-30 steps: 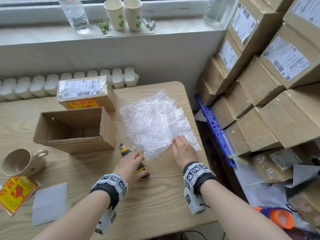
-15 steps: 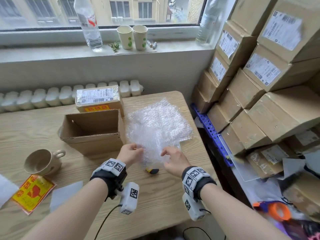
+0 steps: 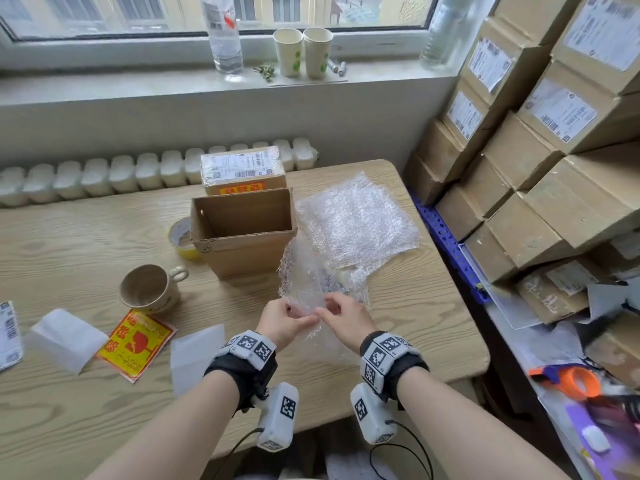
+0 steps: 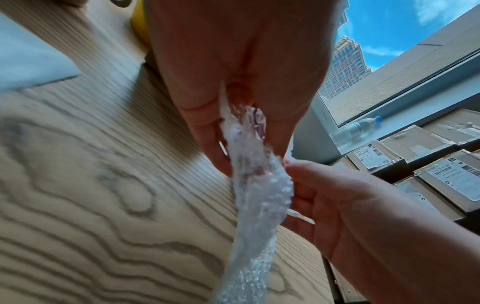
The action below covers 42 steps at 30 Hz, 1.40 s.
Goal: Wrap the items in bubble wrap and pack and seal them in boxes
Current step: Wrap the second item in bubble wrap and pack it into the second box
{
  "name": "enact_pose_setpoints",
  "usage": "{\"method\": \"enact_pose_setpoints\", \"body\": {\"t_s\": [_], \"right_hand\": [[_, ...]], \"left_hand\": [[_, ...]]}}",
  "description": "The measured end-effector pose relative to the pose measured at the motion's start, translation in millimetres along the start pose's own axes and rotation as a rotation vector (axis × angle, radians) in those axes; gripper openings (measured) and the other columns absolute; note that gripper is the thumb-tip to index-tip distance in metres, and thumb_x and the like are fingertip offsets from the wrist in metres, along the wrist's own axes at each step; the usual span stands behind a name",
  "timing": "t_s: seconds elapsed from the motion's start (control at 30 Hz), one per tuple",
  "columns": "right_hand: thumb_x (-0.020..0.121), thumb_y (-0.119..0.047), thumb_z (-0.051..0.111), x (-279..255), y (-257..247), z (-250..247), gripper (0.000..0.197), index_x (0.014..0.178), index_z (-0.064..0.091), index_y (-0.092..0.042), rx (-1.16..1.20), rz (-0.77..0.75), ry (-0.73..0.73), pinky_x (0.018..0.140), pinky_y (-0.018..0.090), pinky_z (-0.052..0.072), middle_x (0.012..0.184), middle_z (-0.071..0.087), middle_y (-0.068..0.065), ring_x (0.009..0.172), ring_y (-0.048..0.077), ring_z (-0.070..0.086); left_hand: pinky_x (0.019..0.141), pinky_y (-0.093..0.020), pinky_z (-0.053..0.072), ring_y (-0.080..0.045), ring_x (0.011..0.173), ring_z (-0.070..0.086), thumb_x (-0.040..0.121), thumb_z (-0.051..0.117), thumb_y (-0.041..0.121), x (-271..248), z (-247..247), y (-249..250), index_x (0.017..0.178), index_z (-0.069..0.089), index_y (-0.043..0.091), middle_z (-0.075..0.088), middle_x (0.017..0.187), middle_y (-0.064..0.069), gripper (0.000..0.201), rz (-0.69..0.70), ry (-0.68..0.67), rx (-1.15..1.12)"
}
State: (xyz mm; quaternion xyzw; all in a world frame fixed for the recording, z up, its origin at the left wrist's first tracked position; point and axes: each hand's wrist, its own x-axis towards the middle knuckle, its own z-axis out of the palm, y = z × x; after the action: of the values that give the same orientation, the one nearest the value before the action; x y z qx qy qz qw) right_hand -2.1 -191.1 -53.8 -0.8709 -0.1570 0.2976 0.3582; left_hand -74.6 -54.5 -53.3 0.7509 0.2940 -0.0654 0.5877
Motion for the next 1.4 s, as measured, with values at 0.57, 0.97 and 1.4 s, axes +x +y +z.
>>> {"method": "enact_pose_setpoints", "body": {"t_s": [0.57, 0.97, 1.4], "right_hand": [[0.090, -0.027, 0.062, 14.5, -46.0, 45.4, 0.014, 0.082, 0.060, -0.016, 0.043, 0.000, 0.089, 0.071, 0.025, 0.041, 0.077, 0.060, -0.003, 0.074, 0.013, 0.054], [0.090, -0.028, 0.062, 29.1, -69.8, 77.6, 0.016, 0.076, 0.061, -0.021, -0.021, -0.025, 0.023, 0.070, 0.026, 0.041, 0.073, 0.059, -0.008, 0.071, 0.009, 0.054], [0.091, -0.030, 0.061, 34.5, -67.7, 90.6, 0.013, 0.084, 0.061, -0.019, -0.081, 0.040, -0.013, 0.072, 0.025, 0.043, 0.083, 0.063, -0.003, 0.083, 0.013, 0.059]], "left_hand": [[0.071, -0.037, 0.053, -0.022, 0.068, 0.069, 0.088, 0.060, 0.043, -11.2, -110.1, -65.0, 0.077, 0.058, 0.011, 0.067, 0.073, -0.002, 0.034, -0.199, 0.248, 0.027], [0.109, -0.039, 0.022, -0.033, 0.128, 0.026, 0.064, 0.084, 0.030, -3.1, -206.8, -83.4, 0.137, 0.031, 0.011, 0.029, 0.137, -0.016, 0.093, -0.067, 0.585, 0.539], [0.103, -0.033, 0.034, -0.027, 0.125, 0.037, 0.059, 0.087, 0.031, 28.1, -223.0, -86.7, 0.135, 0.028, 0.003, 0.032, 0.134, -0.013, 0.100, -0.229, 0.451, 0.359]]}}
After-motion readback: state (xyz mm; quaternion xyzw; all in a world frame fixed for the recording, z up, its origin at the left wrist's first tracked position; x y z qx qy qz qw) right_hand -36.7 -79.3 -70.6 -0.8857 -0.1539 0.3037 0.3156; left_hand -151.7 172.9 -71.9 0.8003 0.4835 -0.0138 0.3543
